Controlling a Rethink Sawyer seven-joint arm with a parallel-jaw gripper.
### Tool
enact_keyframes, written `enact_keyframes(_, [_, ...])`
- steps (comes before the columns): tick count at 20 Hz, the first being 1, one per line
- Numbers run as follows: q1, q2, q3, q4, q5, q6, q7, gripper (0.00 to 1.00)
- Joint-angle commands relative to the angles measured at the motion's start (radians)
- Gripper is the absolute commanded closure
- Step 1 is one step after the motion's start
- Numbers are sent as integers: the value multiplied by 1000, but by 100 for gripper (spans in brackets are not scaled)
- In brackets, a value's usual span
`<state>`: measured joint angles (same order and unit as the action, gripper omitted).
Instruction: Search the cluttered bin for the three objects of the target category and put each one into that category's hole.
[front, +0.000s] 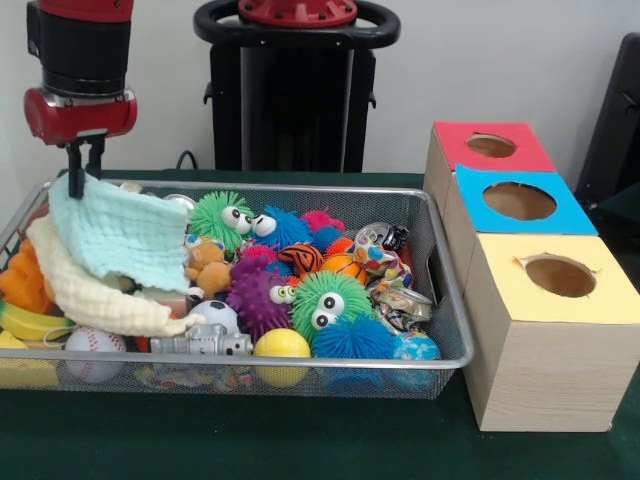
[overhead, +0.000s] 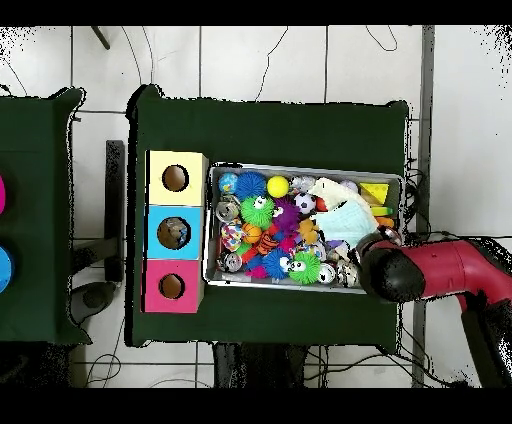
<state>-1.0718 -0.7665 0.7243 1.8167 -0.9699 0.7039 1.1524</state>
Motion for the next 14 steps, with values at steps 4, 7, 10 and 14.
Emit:
enact_keyframes(4, [25,-19,-27,-55,-85,125,-319,100])
enact_keyframes(7, [26,-20,-26,-53,-85,125,-318,100])
enact_keyframes(10, [31,-17,-29,-57,-88,123,-307,100])
enact_keyframes(14, [26,-18,-29,-58,-88,123,-316,100])
